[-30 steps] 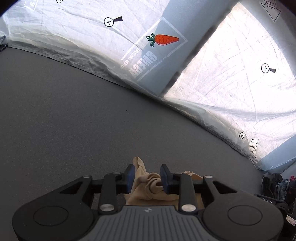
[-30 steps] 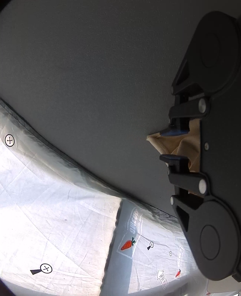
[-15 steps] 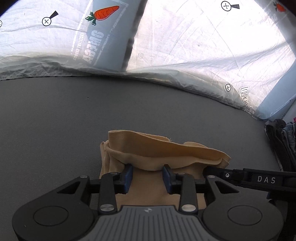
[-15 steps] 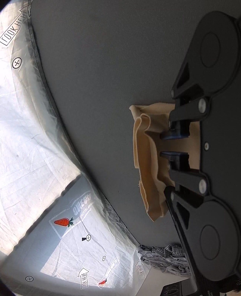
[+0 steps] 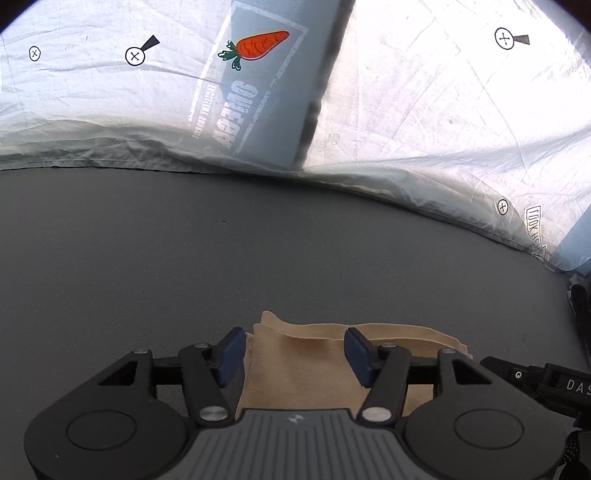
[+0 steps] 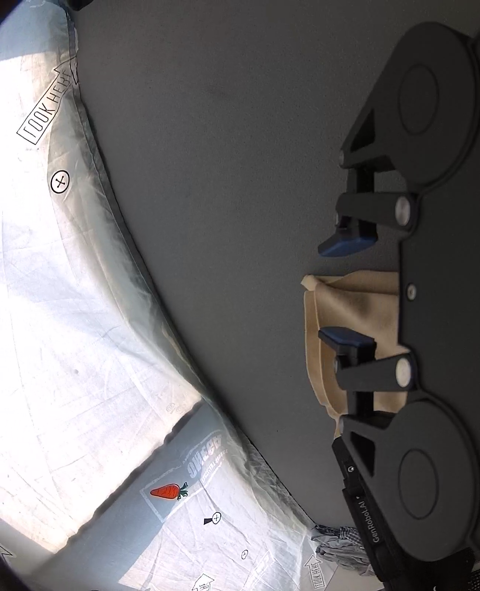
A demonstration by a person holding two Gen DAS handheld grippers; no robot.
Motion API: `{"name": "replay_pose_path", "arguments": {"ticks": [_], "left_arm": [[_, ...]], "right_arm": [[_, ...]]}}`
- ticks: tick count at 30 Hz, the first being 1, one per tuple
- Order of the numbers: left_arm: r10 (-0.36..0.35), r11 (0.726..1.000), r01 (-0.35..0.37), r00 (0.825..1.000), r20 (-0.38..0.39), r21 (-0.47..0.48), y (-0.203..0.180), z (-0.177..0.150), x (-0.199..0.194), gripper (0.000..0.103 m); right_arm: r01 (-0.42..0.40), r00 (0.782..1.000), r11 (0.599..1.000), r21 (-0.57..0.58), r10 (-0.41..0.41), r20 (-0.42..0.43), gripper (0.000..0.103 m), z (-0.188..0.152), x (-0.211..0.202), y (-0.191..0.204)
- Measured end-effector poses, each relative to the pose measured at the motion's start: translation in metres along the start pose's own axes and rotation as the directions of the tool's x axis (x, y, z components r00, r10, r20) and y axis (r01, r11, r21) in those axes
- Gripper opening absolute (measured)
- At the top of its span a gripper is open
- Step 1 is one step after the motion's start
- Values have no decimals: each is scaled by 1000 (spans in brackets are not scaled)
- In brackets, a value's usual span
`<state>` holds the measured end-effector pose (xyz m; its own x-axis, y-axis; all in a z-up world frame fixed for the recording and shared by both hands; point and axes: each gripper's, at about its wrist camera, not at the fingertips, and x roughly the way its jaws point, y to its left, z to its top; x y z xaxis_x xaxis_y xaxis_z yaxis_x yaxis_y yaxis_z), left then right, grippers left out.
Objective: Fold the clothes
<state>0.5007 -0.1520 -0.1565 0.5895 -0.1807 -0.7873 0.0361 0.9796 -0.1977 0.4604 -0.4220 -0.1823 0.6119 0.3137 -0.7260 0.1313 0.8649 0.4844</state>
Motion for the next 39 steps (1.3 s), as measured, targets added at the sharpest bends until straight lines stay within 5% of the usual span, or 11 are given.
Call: {"name": "replay_pose_path", "arguments": {"ticks": [7,10,14,19,24,30,39], "left_arm": [[0,1000,2,994,-106,26,-24,-69,-51,66],[21,998,-13,992,-123,67,-35,-94,-63,70],[84,992,-71,989,-120,108,-36,-101,-70,77],[108,988,-93,986,-128,122,-37,-107,-81,77],[132,981,-110,981,-142,158,-40,-120,-82,77],[132,984,-108,975,-179,141,-35,-118,-68,80],[107,992,-91,973,-204,89,-19,-121,-61,94]], "right_arm": [[105,991,994,44,-101,-89,63,-62,-39,-27],[90,994,995,-54,-93,-57,64,-90,-58,-24],[106,993,966,-234,-113,-16,48,-115,-75,-13],[30,999,988,-154,-32,-12,34,-119,-85,-17],[-136,990,986,-93,134,-34,22,-109,-74,-16],[-201,973,947,-250,163,-163,20,-124,-60,2],[-194,969,950,-246,146,-200,20,-130,-63,-2]]}}
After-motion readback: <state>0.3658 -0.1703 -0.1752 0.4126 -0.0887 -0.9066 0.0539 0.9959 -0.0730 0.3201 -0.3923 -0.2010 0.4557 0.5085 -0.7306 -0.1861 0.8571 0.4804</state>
